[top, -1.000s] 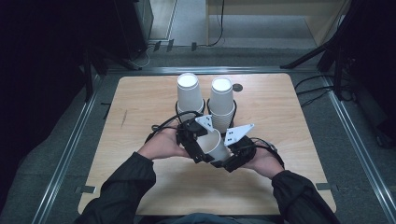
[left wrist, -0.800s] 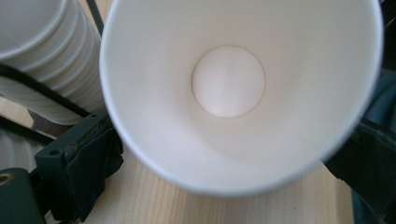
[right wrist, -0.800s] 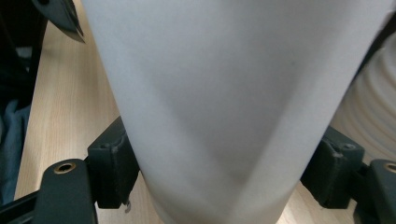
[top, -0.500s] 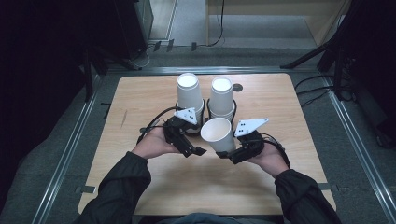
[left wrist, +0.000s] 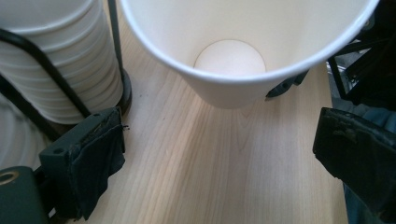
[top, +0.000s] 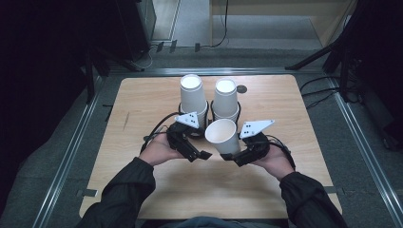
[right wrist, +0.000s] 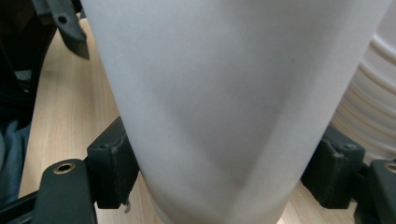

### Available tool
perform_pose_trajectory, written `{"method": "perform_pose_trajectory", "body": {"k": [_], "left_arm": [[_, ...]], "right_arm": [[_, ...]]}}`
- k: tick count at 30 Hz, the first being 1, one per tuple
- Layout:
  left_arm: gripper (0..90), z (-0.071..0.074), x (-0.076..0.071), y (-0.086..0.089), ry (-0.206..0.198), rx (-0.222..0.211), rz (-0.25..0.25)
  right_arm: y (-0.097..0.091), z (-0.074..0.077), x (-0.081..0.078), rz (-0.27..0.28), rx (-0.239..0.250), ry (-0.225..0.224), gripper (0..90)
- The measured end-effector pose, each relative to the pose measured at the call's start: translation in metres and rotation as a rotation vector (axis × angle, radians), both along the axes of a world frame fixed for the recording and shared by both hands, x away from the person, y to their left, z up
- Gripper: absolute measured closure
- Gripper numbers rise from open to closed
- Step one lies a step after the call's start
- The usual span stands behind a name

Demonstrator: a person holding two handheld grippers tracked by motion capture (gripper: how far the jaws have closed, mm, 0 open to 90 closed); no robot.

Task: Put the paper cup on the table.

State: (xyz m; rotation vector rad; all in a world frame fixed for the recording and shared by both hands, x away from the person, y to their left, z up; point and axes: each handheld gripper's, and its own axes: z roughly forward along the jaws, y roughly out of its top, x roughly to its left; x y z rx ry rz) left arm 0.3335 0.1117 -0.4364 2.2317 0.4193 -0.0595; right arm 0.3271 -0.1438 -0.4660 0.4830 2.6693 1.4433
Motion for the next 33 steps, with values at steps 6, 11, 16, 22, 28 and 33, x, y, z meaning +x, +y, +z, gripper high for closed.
{"method": "perform_pose_trajectory", "body": {"k": [6,11,16,22,28,33], "left_arm": [[2.5,0.001,-0.004,-0.011,-0.013,-0.049,-0.008],[2.0,0.001,-0.006,-0.018,0.001,-0.090,-0.024],[1.9,0.002,-0.007,-0.020,-0.002,-0.113,-0.024],[2.0,0.002,-0.007,-0.022,-0.007,-0.129,-0.017],[9.1,0.004,-0.008,-0.020,-0.022,-0.142,-0.008],[13.3,0.004,-0.009,-0.020,-0.027,-0.135,-0.011]], "right_arm": [[0.004,-0.001,-0.002,0.022,0.001,0.004,23.3],[0.008,-0.001,-0.004,0.031,-0.004,-0.001,23.3],[0.010,0.000,-0.006,0.043,0.005,0.001,23.3],[0.017,-0.003,-0.008,0.071,-0.004,0.012,23.3],[0.020,-0.003,-0.010,0.090,-0.010,0.008,23.3],[0.019,-0.003,-0.010,0.090,-0.011,0.005,23.3]]}}
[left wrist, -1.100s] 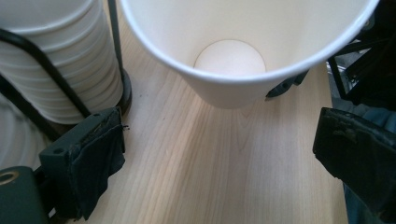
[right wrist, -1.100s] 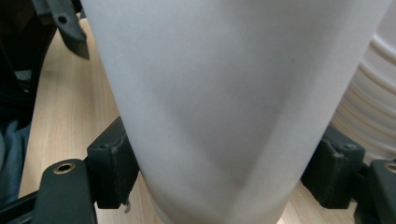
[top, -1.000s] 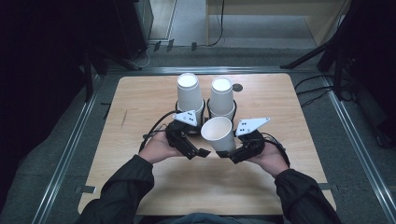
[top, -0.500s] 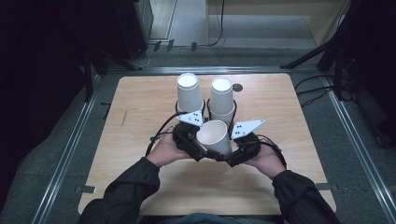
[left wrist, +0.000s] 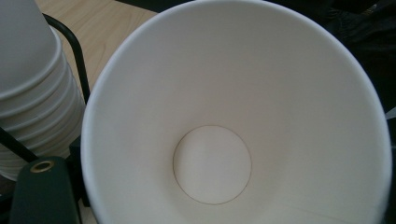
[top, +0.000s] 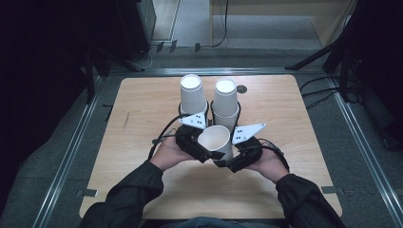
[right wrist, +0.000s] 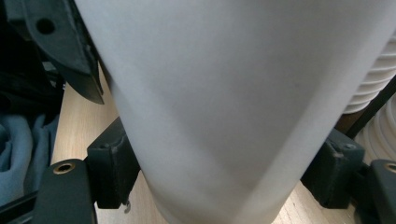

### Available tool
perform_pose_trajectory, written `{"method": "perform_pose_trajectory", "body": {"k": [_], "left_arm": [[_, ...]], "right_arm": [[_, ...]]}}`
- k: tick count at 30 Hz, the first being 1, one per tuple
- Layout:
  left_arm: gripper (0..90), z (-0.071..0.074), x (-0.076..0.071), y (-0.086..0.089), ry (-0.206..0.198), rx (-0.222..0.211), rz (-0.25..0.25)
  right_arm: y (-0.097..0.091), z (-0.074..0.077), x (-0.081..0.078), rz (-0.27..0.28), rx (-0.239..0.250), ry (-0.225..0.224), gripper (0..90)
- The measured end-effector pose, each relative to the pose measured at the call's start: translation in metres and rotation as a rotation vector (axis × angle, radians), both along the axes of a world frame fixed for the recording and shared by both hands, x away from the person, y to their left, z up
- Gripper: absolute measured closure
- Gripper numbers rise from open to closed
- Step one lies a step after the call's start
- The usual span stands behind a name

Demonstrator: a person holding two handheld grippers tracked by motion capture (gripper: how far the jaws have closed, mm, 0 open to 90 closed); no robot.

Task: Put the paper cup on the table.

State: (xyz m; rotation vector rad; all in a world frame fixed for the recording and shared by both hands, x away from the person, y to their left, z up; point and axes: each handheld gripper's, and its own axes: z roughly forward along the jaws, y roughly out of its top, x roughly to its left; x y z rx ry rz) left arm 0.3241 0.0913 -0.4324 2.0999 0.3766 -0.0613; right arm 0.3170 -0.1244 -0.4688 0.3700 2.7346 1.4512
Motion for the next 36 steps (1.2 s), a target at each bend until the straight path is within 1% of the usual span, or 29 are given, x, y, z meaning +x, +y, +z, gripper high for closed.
{"method": "perform_pose_trajectory", "body": {"k": [3,7,9,12,13,14,16,17,19,22,23,24,25,26,27,28,30,31,32,35,36], "left_arm": [[14.5,0.000,0.000,0.000,0.011,-0.004,-0.002],[15.4,0.001,0.001,0.002,0.019,-0.014,0.007],[15.7,0.001,0.001,0.003,0.016,-0.021,0.005],[15.9,0.003,0.001,0.005,0.007,-0.024,0.006],[15.9,0.003,0.001,0.005,0.008,-0.021,0.005],[15.9,0.003,0.001,0.006,0.020,-0.015,-0.004],[15.8,0.006,0.000,0.007,-0.001,-0.004,0.002],[15.8,0.007,0.001,0.008,0.003,-0.003,-0.001],[15.8,0.009,0.001,0.011,-0.010,-0.001,0.012],[15.8,0.010,0.002,0.016,-0.012,0.000,0.023],[15.9,0.010,0.003,0.018,-0.009,-0.001,0.023],[15.8,0.010,0.003,0.019,-0.014,0.000,0.027],[15.8,0.010,0.004,0.021,-0.007,-0.001,0.024],[15.8,0.010,0.003,0.023,-0.014,0.001,0.025],[15.8,0.010,0.003,0.024,-0.013,0.002,0.026],[15.8,0.010,0.003,0.025,-0.008,0.007,0.023],[15.8,0.010,0.003,0.027,-0.017,0.015,0.030],[15.8,0.010,0.003,0.028,-0.015,0.019,0.030],[15.8,0.010,0.002,0.029,-0.021,0.022,0.036],[15.8,0.010,0.002,0.031,-0.018,0.026,0.043],[15.7,0.009,0.002,0.032,-0.009,0.030,0.042]], "right_arm": [[0.000,0.000,0.000,0.000,-0.005,0.011,23.1],[0.000,0.000,0.001,-0.005,0.009,0.030,22.1],[0.000,0.000,0.001,-0.019,0.009,0.035,18.5],[0.000,0.001,0.002,-0.031,0.000,0.065,14.8],[0.000,0.000,0.003,-0.033,-0.005,0.072,13.9],[0.000,0.000,0.003,-0.035,-0.012,0.083,13.9],[-0.001,0.001,0.002,-0.039,-0.016,0.091,13.8],[-0.001,0.001,0.002,-0.038,-0.011,0.098,13.8],[-0.001,0.003,0.001,-0.033,-0.009,0.104,13.8],[-0.003,0.004,-0.001,-0.026,-0.019,0.088,13.8],[-0.004,0.005,-0.001,-0.028,-0.024,0.076,13.8],[-0.005,0.006,-0.002,-0.035,-0.029,0.077,13.9],[-0.006,0.006,-0.002,-0.032,-0.031,0.068,13.9],[-0.007,0.007,-0.002,-0.037,-0.033,0.066,13.9],[-0.008,0.007,-0.003,-0.040,-0.036,0.077,14.0],[-0.009,0.008,-0.003,-0.044,-0.038,0.077,14.0],[-0.011,0.009,-0.004,-0.055,-0.033,0.092,14.0],[-0.012,0.009,-0.003,-0.060,-0.032,0.087,14.2],[-0.013,0.010,-0.002,-0.067,-0.029,0.083,14.2],[-0.015,0.011,-0.001,-0.082,-0.026,0.090,14.2],[-0.016,0.011,-0.001,-0.088,-0.028,0.086,14.2]]}}
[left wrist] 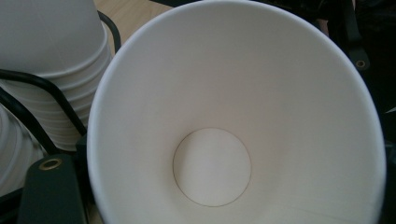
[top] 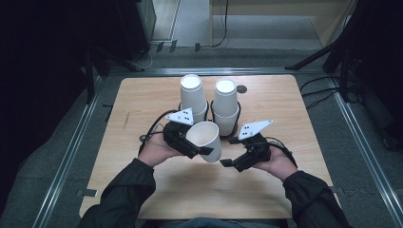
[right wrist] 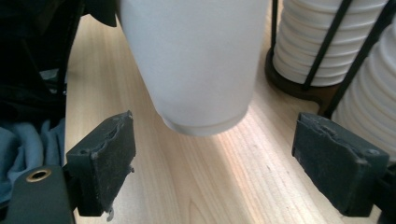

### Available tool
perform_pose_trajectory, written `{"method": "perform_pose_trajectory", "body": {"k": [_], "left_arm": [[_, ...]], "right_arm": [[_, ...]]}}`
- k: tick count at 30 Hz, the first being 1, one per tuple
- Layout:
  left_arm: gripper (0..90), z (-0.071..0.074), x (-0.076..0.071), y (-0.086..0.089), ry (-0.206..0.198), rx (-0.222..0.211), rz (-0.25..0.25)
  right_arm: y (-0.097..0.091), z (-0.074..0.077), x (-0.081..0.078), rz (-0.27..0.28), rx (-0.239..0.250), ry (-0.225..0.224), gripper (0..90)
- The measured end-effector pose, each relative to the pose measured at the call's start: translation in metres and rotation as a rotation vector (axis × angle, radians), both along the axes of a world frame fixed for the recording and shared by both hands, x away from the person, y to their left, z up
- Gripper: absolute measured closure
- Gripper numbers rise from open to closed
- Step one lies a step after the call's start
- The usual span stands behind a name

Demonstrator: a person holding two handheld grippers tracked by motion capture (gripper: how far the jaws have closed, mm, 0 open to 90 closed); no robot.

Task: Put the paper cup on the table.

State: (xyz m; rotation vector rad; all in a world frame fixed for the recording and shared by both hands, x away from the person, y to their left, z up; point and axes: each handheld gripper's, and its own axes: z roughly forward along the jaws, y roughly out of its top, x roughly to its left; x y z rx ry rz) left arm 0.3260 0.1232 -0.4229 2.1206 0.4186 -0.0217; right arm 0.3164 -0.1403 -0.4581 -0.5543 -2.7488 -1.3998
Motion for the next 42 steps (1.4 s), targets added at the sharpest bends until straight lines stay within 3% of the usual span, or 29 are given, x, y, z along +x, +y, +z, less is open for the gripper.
{"method": "perform_pose_trajectory", "body": {"k": [8,10,13,20,23,34,42], "left_arm": [[15.7,-0.002,-0.002,0.006,0.001,0.034,0.017],[15.7,-0.002,-0.003,0.008,-0.026,0.043,0.034],[15.7,-0.002,-0.004,0.012,-0.027,0.020,0.030],[15.7,-0.003,-0.002,0.023,-0.013,0.031,0.065],[15.7,-0.002,-0.002,0.028,-0.031,0.029,0.086],[15.6,-0.005,0.006,0.046,0.005,0.033,0.108],[15.6,-0.006,0.011,0.060,0.022,0.027,0.131]], "right_arm": [[-0.004,0.000,0.004,-0.038,-0.019,-0.017,14.3],[-0.005,0.001,0.005,-0.044,-0.019,-0.027,14.4],[-0.006,0.002,0.005,-0.043,-0.014,-0.031,14.3],[-0.009,0.003,0.008,-0.060,-0.021,-0.034,14.5],[-0.010,0.002,0.008,-0.061,-0.054,-0.085,14.6],[-0.014,0.001,0.011,-0.090,-0.073,-0.090,14.6],[-0.021,-0.001,0.014,-0.146,-0.083,-0.092,14.6]]}}
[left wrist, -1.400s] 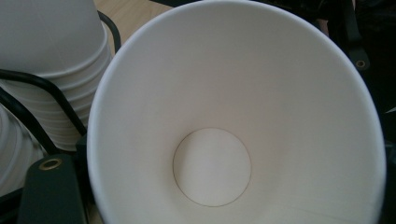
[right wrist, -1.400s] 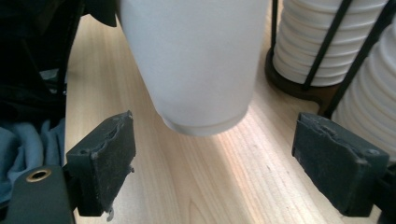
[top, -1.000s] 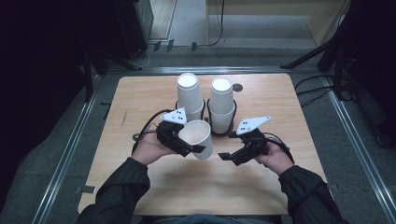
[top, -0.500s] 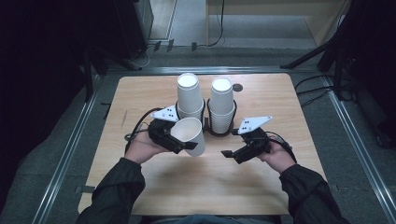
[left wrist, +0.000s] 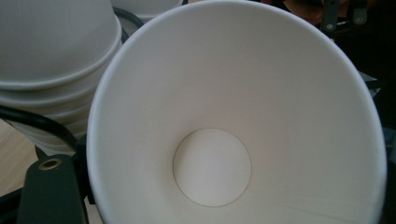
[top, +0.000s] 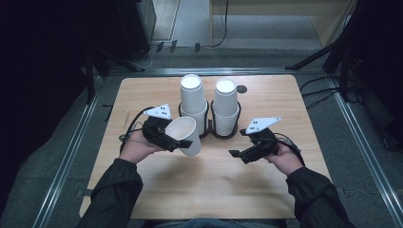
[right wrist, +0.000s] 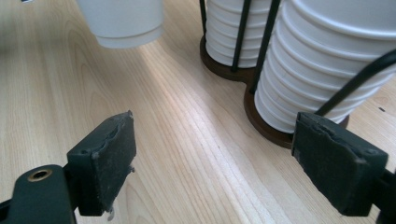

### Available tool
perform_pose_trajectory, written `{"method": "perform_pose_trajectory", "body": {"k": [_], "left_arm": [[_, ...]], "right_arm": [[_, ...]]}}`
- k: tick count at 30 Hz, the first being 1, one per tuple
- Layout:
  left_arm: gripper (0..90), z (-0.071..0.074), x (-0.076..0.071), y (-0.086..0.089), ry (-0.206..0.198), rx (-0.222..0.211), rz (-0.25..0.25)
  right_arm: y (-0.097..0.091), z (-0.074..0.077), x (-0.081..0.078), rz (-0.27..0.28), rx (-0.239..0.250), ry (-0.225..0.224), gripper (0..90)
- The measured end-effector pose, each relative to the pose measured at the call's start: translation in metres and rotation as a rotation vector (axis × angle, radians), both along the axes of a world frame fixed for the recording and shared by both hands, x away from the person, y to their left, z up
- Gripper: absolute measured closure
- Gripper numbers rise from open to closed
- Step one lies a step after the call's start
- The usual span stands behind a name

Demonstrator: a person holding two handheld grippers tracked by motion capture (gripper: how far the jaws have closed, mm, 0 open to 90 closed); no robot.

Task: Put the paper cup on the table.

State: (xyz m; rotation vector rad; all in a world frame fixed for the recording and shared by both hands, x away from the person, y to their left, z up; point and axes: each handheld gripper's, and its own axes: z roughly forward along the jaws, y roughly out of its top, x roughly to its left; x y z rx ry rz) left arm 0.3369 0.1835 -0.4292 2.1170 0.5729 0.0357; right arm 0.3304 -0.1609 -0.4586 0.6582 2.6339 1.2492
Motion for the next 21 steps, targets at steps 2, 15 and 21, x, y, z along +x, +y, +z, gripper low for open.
{"method": "perform_pose_trajectory", "body": {"k": [2,15,21], "left_arm": [[15.6,0.000,0.001,0.004,0.003,0.000,0.014],[15.6,0.005,0.006,0.036,-0.004,0.005,0.090],[15.5,0.004,0.009,0.046,-0.001,0.018,0.119]], "right_arm": [[-0.002,0.000,0.001,-0.007,0.001,-0.002,14.6],[-0.010,-0.002,0.005,-0.025,0.005,0.015,14.9],[-0.013,-0.001,0.005,-0.026,0.015,0.027,14.9]]}}
